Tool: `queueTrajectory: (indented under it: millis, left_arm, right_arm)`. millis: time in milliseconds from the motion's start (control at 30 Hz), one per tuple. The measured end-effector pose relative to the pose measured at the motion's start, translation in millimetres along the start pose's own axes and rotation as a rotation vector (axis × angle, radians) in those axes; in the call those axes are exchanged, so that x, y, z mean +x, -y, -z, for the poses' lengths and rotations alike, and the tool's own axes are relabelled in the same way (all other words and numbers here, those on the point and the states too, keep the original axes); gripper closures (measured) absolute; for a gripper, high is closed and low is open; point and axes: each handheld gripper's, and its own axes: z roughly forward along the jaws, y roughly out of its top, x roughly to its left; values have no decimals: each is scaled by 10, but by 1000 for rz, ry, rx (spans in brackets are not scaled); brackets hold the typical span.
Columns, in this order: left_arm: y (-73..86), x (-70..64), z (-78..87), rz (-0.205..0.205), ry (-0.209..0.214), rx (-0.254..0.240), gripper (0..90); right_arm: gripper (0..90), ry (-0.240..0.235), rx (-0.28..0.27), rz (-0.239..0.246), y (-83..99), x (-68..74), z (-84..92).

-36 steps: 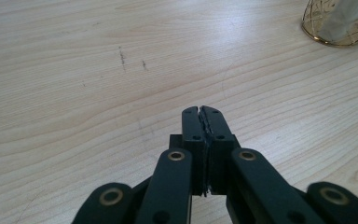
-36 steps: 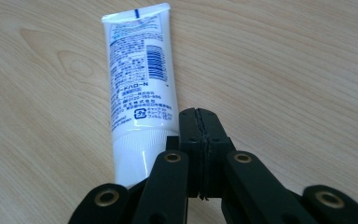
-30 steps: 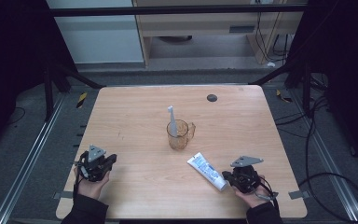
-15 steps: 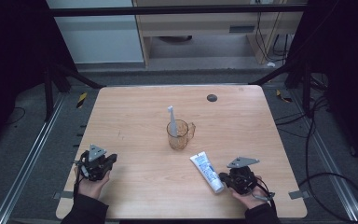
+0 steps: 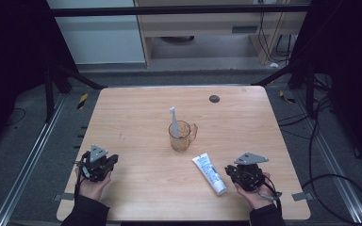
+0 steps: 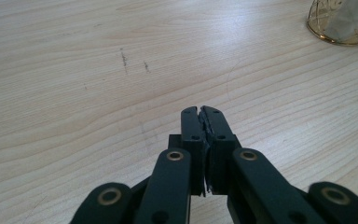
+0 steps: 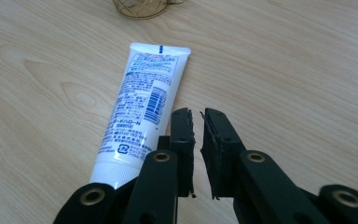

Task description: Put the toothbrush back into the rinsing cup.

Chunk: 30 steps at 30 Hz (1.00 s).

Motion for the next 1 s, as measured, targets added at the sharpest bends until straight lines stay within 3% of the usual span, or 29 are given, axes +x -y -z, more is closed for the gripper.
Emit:
queueTrajectory:
  millis: [200,500,567,600,767,1000]
  left_arm:
    - [0,9,-6,1,0,2,876]
    - [-6,8,-16,-3,3,5,875]
    - [-6,10,-20,-2,4,5,875]
    - [-6,11,-21,-3,4,6,875]
    - [-8,10,-29,-4,4,7,873]
    - [-9,12,-33,-3,7,8,870]
  right_arm:
    - [803,11,4,-13,-58,-11,28]
    - [732,31,-11,14,-110,16,31]
    - [728,6,20,-7,-128,15,20]
    - [718,16,20,1,-129,18,15]
    - [662,20,-15,21,-122,74,-29]
    - [564,20,40,15,-156,165,-136]
